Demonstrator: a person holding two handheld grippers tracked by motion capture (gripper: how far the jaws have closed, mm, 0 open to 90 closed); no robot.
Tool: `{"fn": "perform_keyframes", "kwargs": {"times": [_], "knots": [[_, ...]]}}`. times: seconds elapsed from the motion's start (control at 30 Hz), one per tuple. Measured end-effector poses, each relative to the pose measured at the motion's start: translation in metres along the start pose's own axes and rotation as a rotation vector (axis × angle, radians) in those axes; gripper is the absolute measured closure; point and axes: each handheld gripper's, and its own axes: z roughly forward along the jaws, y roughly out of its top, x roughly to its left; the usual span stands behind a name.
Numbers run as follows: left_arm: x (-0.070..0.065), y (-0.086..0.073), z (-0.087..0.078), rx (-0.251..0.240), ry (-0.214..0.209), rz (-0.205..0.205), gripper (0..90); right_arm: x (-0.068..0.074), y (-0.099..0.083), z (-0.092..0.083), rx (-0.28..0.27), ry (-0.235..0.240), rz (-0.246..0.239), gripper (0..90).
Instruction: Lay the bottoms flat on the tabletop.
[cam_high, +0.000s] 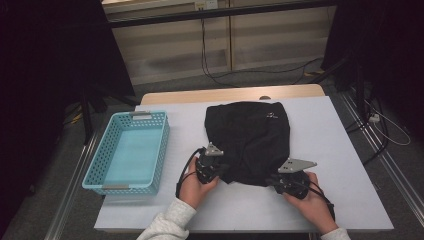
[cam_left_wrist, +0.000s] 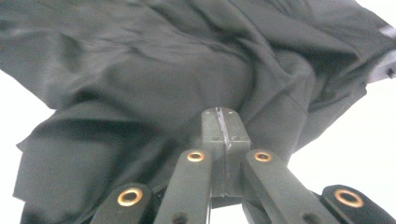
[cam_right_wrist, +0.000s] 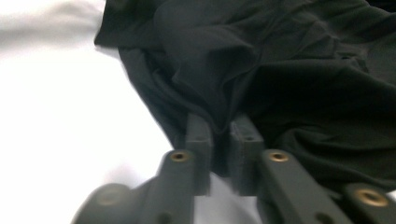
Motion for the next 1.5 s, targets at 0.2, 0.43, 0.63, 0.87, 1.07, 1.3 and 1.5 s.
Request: {"fn": "perform_keyframes", "kwargs": {"times": [0.2, 0.43, 0.63, 0.87, 1.07, 1.3, 1.5], "knots": [[0.017, 0.005, -0.019, -0.057, 0.037, -0.043, 90.0, -0.006, 0.0, -0.013, -0.027, 0.013, 0.025, 88.5], [0.031, 0.007, -0.032, -0.11, 0.086, -0.077, 90.0, -0.024, 0.004, -0.043, -0.112, -0.029, 0.081, 88.5], [0.04, 0.005, -0.03, -0.114, 0.124, -0.102, 90.0, -0.039, 0.0, -0.053, -0.147, -0.073, 0.135, 88.1], [0.049, -0.001, -0.028, -0.102, 0.134, -0.111, 90.0, -0.045, 0.005, -0.041, -0.142, -0.066, 0.151, 87.9], [0.043, -0.002, -0.033, -0.136, 0.12, -0.092, 83.2, -0.037, 0.015, -0.017, -0.095, -0.045, 0.106, 88.0], [0.027, 0.005, -0.037, -0.172, 0.044, -0.051, 50.6, -0.031, 0.015, -0.004, -0.058, -0.032, 0.082, 87.3], [0.013, 0.011, -0.033, -0.172, -0.015, -0.012, 38.4, -0.028, 0.015, -0.011, -0.072, -0.046, 0.087, 74.9]]}}
